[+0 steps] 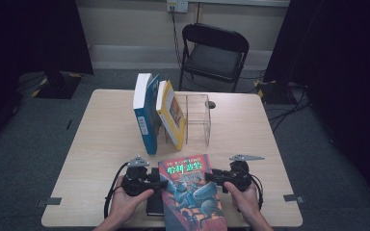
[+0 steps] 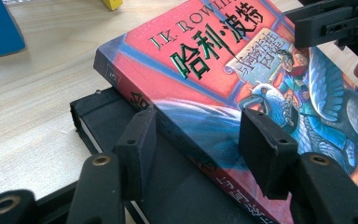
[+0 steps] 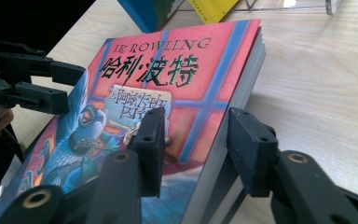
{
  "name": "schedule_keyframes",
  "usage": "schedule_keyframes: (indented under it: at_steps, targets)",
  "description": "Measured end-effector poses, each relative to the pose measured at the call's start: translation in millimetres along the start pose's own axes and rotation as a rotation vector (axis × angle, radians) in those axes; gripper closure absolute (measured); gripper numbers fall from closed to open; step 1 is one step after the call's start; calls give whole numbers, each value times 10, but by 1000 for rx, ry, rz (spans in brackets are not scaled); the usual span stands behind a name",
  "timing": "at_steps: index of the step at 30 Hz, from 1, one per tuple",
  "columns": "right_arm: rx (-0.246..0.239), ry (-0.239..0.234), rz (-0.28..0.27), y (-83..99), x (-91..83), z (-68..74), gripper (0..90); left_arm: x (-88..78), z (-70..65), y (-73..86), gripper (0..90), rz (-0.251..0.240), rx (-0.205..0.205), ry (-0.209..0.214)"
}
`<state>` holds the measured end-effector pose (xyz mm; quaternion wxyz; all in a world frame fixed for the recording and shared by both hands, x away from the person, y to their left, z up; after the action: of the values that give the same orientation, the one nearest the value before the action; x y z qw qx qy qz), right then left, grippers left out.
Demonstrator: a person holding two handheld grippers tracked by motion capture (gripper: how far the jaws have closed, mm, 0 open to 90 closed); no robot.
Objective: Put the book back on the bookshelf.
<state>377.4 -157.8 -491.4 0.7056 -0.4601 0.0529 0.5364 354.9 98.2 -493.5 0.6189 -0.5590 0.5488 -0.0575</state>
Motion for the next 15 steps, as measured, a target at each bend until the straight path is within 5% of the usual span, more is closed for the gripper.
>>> schedule_keyframes:
  at_steps: [4,7,15]
  targets:
    - [17,-21,-6,17,-53,14,621,0,6,0,471,0,0,4]
    - [78,-98,-21,7,-126,32,670,0,0,1,474,-2,-9,-1]
    - [110,-98,7,46,-124,4,664,23,27,-22,491,-9,-24,-1]
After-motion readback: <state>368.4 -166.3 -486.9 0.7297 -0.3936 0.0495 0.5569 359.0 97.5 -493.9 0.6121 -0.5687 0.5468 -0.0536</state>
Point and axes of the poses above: each handheld gripper's, and its own axes: x roughly forward along the jaws, y roughly out of its underside, z roughly to its left, the point moved 6 cm from there along x, roughly forward along the jaws, and after that the axes turned 11 degrees about x, right-handed, at the moved point
